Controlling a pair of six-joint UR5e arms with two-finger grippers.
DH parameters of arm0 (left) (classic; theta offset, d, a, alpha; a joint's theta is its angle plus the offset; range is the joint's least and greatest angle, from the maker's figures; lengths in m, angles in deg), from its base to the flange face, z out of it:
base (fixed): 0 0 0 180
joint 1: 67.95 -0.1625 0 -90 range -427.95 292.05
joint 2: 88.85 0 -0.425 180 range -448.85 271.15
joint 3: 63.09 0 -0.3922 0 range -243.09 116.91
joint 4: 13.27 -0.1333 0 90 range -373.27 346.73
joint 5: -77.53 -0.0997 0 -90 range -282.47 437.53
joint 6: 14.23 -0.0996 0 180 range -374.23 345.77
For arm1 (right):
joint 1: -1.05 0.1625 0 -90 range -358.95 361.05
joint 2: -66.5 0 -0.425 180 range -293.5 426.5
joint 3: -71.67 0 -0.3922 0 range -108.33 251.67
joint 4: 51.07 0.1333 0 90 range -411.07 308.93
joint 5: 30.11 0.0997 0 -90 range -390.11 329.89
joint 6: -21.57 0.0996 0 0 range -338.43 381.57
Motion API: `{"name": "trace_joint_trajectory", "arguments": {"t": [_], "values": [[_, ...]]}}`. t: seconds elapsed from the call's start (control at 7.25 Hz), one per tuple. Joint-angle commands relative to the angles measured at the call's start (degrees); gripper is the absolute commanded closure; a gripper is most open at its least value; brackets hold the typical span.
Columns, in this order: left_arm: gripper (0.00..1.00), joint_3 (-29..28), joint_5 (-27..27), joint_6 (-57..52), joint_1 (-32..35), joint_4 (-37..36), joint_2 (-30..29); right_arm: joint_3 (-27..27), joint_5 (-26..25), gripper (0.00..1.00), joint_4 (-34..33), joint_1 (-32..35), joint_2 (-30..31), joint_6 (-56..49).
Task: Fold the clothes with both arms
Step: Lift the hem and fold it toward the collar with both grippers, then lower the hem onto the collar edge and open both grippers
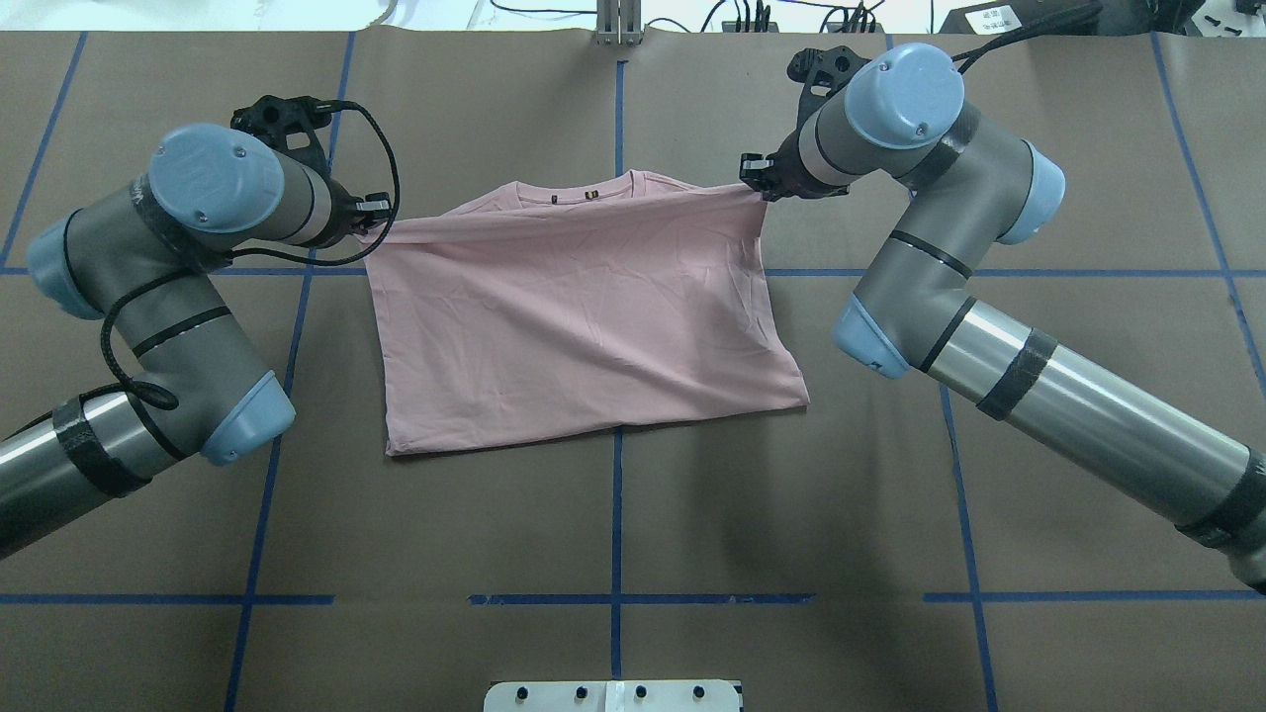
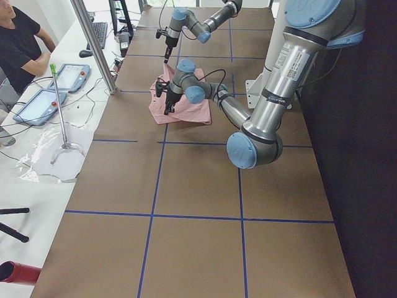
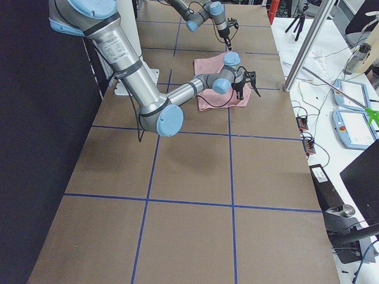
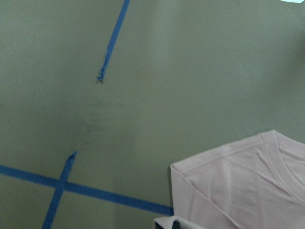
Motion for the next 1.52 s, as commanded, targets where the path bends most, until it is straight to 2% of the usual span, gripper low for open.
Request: {"name": "trace_joint_trajectory", "arguments": {"t": [0.0,0.28,0.83,1.38], "values": [[1.0,-4.65,-0.1,-0.27,0.28,2.66,-1.65,-2.14,0.0,1.0,0.93,0.65,-1.03,0.07],[1.0,-5.44,-0.01,-0.18,0.19,2.57,-2.62,-5.04,-0.08,1.0,0.93,0.83,-4.62,0.24],[1.0,-5.45,-0.01,-0.1,0.01,2.39,-3.15,-8.29,-0.52,1.0,1.02,2.06,-6.04,-0.28],[1.0,-5.36,0.07,-0.18,0.01,2.57,-3.5,-6.29,-0.44,1.0,1.1,0.84,-5.35,-0.2]]}}
